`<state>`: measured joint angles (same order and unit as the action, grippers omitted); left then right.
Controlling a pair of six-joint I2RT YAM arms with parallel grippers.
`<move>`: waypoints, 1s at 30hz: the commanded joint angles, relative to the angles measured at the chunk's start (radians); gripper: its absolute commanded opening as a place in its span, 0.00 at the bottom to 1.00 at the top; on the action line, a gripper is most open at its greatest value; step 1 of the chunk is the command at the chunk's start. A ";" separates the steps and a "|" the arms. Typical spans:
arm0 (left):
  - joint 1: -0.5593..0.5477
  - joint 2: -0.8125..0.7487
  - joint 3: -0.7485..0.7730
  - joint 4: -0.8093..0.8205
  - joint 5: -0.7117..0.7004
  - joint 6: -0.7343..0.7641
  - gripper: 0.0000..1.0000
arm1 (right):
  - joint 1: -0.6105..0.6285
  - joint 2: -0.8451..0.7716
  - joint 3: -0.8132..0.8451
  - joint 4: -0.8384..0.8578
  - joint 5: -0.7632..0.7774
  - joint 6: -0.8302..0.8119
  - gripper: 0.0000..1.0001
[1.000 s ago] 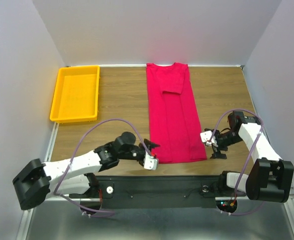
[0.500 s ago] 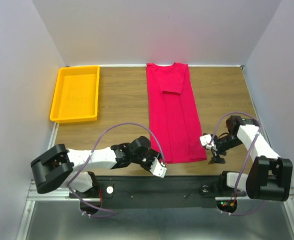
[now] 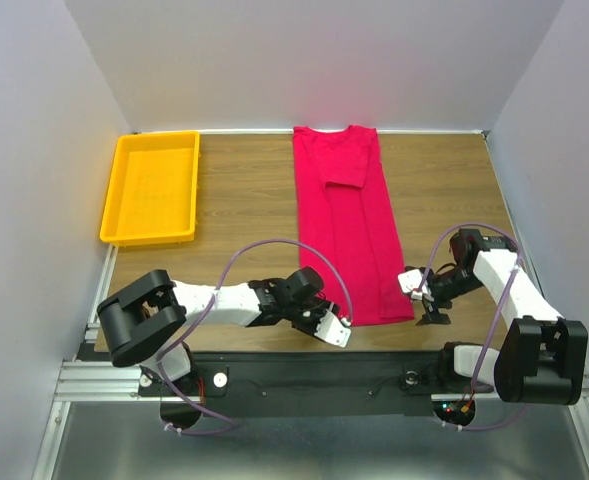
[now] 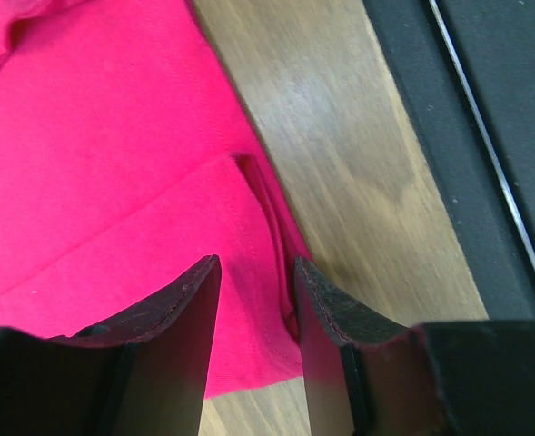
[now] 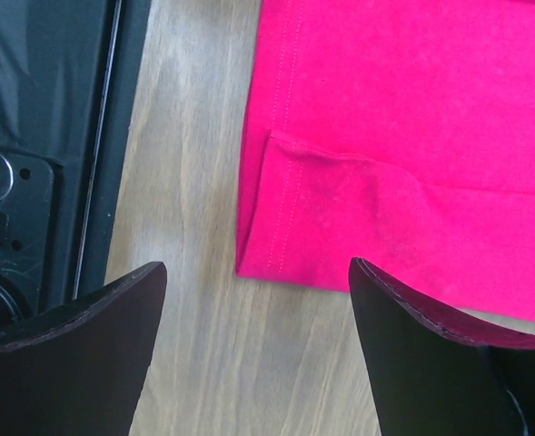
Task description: Fold and stack the t-shirts
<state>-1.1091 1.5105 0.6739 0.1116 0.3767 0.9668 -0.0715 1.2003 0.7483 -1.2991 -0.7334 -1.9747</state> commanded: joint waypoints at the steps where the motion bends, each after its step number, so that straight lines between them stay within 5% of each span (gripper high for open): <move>1: -0.014 -0.056 0.016 -0.039 0.013 0.004 0.49 | 0.004 -0.007 0.037 -0.009 -0.018 -0.016 0.87; 8: -0.014 -0.136 0.013 -0.099 0.025 -0.016 0.54 | 0.021 -0.011 -0.003 0.020 0.005 -0.023 0.87; 14: -0.017 -0.127 0.036 -0.101 -0.011 -0.069 0.52 | 0.163 -0.024 -0.073 0.187 0.104 0.111 0.82; 30: 0.026 -0.614 -0.045 0.011 -0.269 -0.352 0.58 | 0.345 -0.051 -0.161 0.314 0.261 0.241 0.70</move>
<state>-1.0885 0.9623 0.6601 0.0807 0.1665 0.7094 0.2447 1.1812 0.6170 -1.0096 -0.5278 -1.7504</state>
